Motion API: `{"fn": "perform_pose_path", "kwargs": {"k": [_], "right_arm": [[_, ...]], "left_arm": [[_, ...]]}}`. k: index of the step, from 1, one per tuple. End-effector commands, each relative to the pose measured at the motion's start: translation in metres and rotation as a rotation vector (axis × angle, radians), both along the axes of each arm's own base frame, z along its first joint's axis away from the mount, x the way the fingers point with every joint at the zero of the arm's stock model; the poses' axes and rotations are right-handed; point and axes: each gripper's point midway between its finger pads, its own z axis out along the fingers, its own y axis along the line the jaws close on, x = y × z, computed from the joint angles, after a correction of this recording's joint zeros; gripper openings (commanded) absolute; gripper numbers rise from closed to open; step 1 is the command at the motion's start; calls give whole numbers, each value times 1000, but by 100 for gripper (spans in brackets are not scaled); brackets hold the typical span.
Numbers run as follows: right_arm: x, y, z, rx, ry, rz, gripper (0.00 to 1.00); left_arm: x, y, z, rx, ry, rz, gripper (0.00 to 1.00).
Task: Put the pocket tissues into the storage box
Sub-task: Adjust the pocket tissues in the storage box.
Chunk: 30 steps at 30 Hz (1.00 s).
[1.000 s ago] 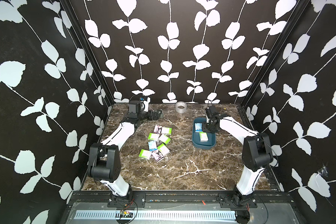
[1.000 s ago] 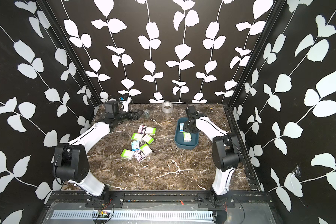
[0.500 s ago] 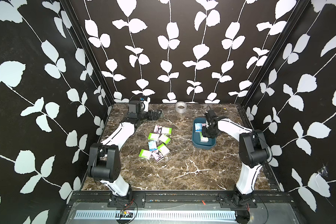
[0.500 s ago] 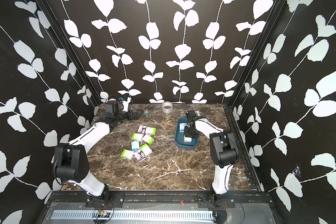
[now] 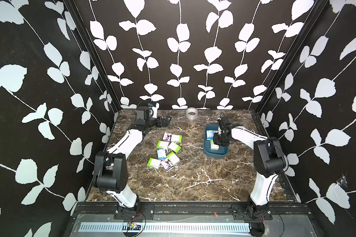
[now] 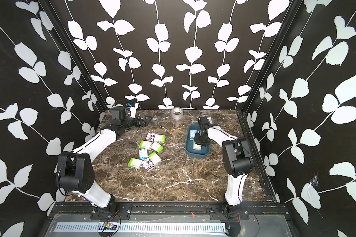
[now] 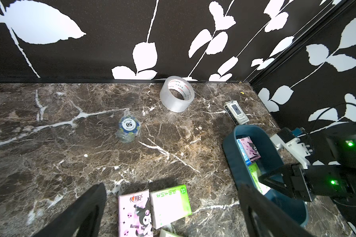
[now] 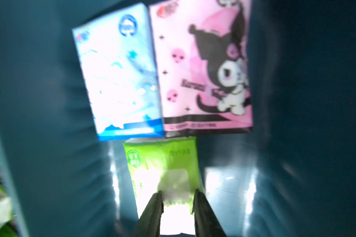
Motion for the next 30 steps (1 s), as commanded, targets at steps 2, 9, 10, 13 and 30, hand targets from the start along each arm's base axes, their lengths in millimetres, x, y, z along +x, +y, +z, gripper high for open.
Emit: {"fn": "perform_pose_path", "kwargs": {"k": [2,9,10,13,30], "right_arm": [[-3,14,-12,70,30,-17,27],[2,28,-8,92,20,0,27],[3,31,-8,97,20,5,27],[3,39,-8,103,17,14,27],[8,43,13,105,-35,38,43]], "left_arm": [[2,-3,20,-11,-49,-12,99],[0,-3,16,-3,-41,-12,99],[0,-2,17,-2,-44,-11,99],[0,-2,15,-1,-41,-11,99],[-2,-2,14,-1,-41,-10,99]]}}
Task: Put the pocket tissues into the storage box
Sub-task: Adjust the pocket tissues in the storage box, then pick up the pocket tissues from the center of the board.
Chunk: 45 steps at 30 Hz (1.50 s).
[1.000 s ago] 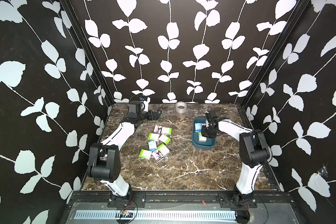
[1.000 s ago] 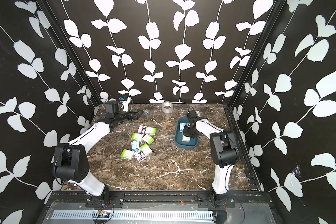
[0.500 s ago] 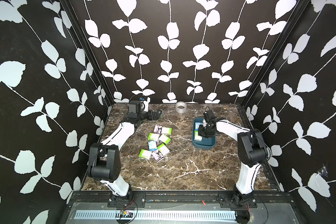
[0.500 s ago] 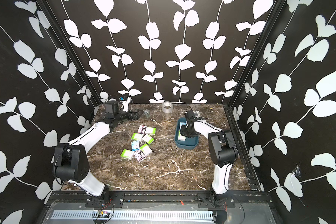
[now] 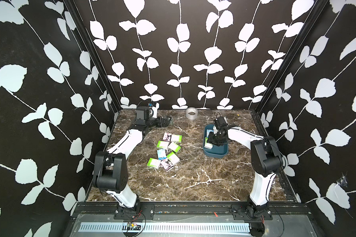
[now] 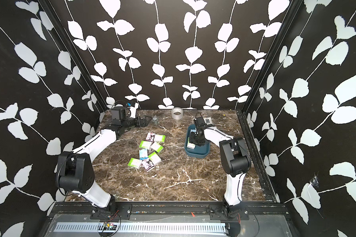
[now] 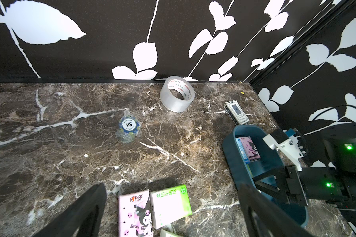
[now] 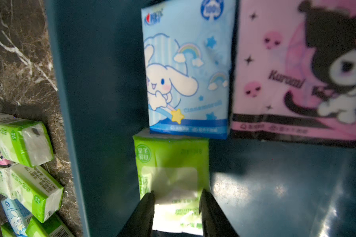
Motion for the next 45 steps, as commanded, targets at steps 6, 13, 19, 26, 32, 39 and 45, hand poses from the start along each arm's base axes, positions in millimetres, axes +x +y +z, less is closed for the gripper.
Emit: {"fn": "perform_pose_path", "kwargs": {"k": [6,13,19,26,32,39,45], "right_arm": [[14,-4,63,-76,-147,102,51],[15,10,123,-143,-408,271,62],[-7,85,135,-76,-543,511,69],[-21,175,108,24,-542,688,72],[-22,215,81,27,-513,763,74],[-21,236,53,8,-458,815,75],[-26,247,38,-12,-417,856,76]], "left_arm": [[-2,-1,16,5,-44,-8,99],[0,4,17,-14,-41,42,99],[6,22,14,-17,-39,156,99],[9,53,14,-18,-22,259,99],[4,73,23,22,-54,305,99],[3,77,22,3,-54,300,99],[2,76,24,4,-62,292,99]]}}
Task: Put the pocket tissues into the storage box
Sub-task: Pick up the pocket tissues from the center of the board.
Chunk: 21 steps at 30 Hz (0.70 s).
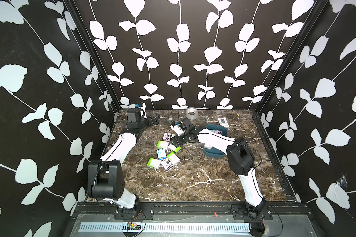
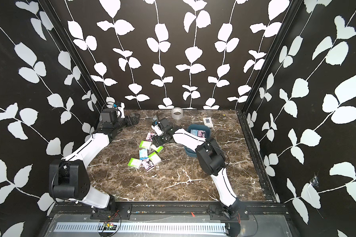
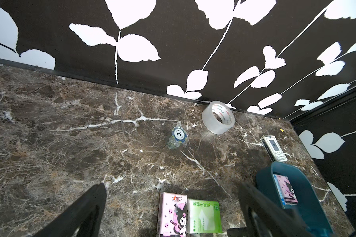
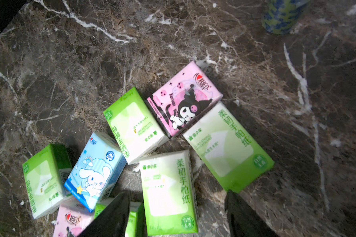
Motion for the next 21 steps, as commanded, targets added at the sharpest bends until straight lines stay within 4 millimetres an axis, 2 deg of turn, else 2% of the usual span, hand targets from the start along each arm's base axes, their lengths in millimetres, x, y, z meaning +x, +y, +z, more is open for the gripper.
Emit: {"fn": "perform_pose_path", "kwargs": {"k": [1,17,21], "right_arm": [[-8,11,-1,-19,8,44,76],[-14,14,-34,-104,41,52,76],[-14,16,-37,-108,47,49,76]], "left_arm": [[-5,1,14,9,-43,-11,99],[-8,4,12,21,-45,-10,99],[-9,4,12,21,-45,-9,99]]}}
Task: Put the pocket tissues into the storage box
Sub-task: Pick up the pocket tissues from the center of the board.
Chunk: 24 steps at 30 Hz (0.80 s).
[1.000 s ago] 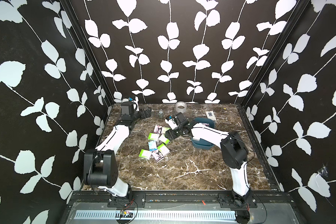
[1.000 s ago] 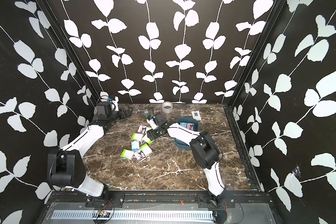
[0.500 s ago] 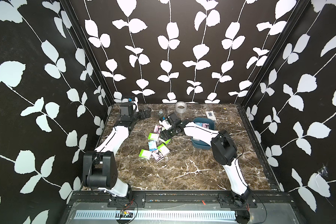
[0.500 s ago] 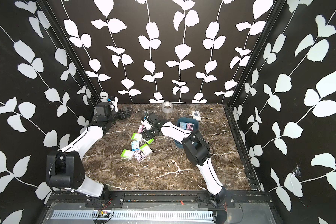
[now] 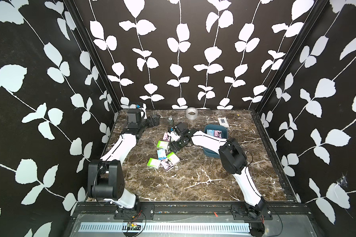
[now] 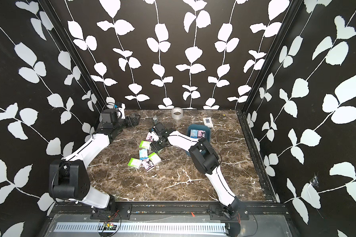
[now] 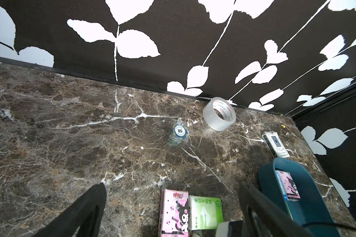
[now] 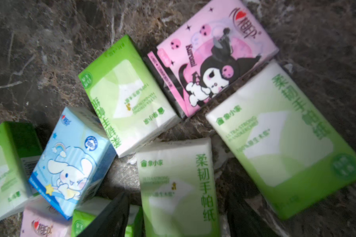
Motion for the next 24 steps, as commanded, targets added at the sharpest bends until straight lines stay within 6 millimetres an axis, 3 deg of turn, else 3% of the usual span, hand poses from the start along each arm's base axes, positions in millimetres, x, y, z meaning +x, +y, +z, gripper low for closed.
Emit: {"fn": "perform_pose_path", "kwargs": {"k": [1,13,16,20,24], "right_arm": [[4,11,7,3,-28,7,76],[8,0,-11,-132,-59,-15,69],[11,-2,-11,-143,-70,-26,60],[13,-3,-3,-134,-88,-38,46],[18,0,27,-75,-114,-64,44]], "left_arm": [[-7,2,18,8,-53,-5,99],[-8,5,26,13,-70,3,99],[-8,5,28,23,-72,4,99],[-9,4,25,15,-67,-2,99],[-9,0,27,1,-75,-23,99]]}}
